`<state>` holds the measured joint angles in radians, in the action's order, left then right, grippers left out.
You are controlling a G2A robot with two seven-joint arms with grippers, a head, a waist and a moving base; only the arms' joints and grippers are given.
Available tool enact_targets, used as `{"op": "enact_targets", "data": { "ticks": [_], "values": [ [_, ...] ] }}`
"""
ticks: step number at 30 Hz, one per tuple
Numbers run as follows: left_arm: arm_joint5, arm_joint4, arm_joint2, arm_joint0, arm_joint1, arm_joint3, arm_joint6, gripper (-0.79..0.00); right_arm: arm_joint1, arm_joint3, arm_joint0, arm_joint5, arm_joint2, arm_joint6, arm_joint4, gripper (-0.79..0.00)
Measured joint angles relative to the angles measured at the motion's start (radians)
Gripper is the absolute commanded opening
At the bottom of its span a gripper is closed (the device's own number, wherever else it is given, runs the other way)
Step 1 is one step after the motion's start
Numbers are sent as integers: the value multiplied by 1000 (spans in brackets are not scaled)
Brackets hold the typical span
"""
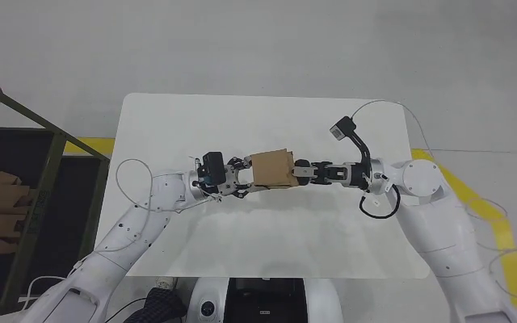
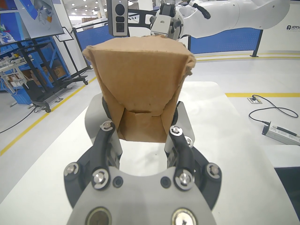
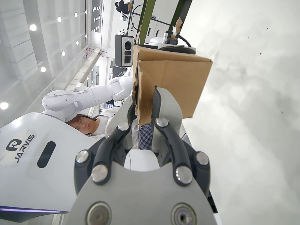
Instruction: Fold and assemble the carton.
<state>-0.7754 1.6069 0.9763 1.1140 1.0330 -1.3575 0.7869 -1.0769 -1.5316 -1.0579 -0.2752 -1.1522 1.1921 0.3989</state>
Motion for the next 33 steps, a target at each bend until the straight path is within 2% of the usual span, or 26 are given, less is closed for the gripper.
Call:
{"op": "enact_targets", "data": {
  "ticks": [9,18,22,33],
  "values": [
    [6,4,-4,-1,1,-3,-14,-409,-4,2,22,18,21,-19,-6,-702],
    [6,3,-3,1,1,-5,-21,-416,-9,12,44,25,47,-33,-15,-668],
    [0,-5,-3,1,2,-5,-23,-413,-4,3,26,14,31,-33,-12,-631],
    [-9,-31,-4,-6,5,7,-32,-409,11,-55,-41,7,-7,-24,-23,-668]
  ]
}}
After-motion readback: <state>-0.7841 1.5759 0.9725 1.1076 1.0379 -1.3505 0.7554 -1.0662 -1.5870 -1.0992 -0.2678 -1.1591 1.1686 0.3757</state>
